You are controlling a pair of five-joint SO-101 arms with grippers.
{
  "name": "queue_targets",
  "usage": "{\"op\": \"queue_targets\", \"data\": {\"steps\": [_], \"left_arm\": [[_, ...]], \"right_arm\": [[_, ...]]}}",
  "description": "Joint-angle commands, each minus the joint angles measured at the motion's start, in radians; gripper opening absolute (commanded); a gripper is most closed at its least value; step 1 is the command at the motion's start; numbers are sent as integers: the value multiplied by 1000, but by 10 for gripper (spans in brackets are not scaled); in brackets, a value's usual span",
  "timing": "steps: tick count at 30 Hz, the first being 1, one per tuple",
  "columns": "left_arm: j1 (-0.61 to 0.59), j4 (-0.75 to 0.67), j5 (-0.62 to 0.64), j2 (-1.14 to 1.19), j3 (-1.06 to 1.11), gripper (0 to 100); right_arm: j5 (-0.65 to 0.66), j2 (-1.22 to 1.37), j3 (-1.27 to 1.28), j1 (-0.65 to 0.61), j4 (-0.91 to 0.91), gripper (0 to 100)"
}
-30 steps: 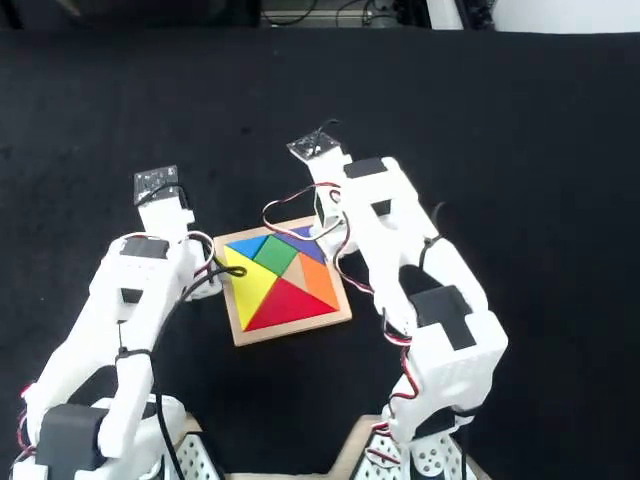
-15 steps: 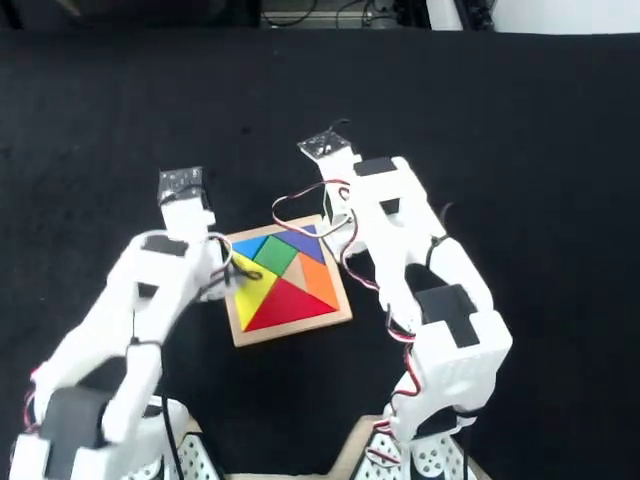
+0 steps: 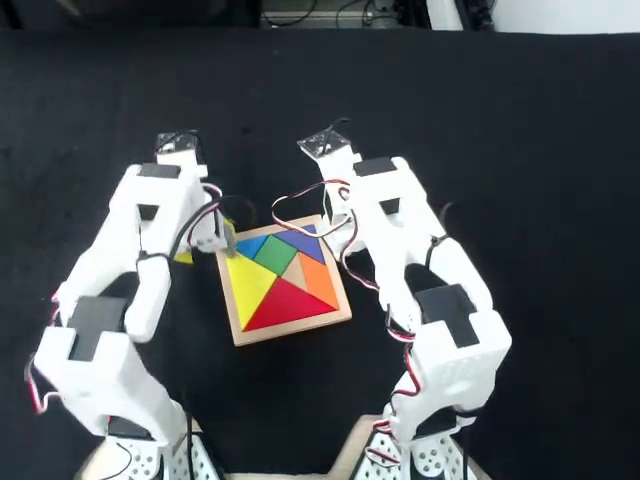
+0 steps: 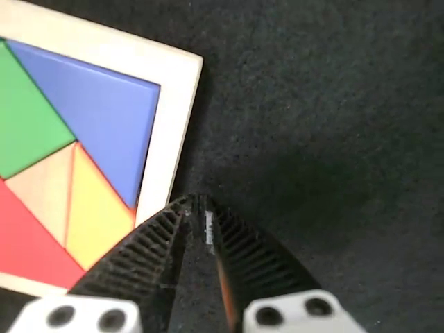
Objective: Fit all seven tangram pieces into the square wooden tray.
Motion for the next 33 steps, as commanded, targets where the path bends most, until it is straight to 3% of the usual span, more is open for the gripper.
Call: {"op": "queue_targets", "data": {"steps": [1, 8, 12, 15, 19, 25, 29, 33], "left_arm": [[-18, 5, -12, 74, -65, 230], [-18, 38, -20, 144, -177, 230], [-25, 210, -81, 147, -288, 230], [-70, 347, -115, 38, -384, 230], [-88, 410, -203, -206, -364, 230], [-27, 433, -422, -603, -176, 232], [127, 420, -623, -683, 116, 231], [305, 305, -672, -704, 383, 222]], "right_arm": [[6, -13, -13, 8, -25, 11], [6, -13, -12, 8, -28, 11], [6, -13, -12, 9, -28, 11], [6, -13, -12, 9, -28, 11], [8, -13, -12, 15, -28, 11], [29, -13, -19, 98, -38, 11], [37, -13, -33, 229, -64, 11], [34, -5, -42, 298, -91, 11]]}}
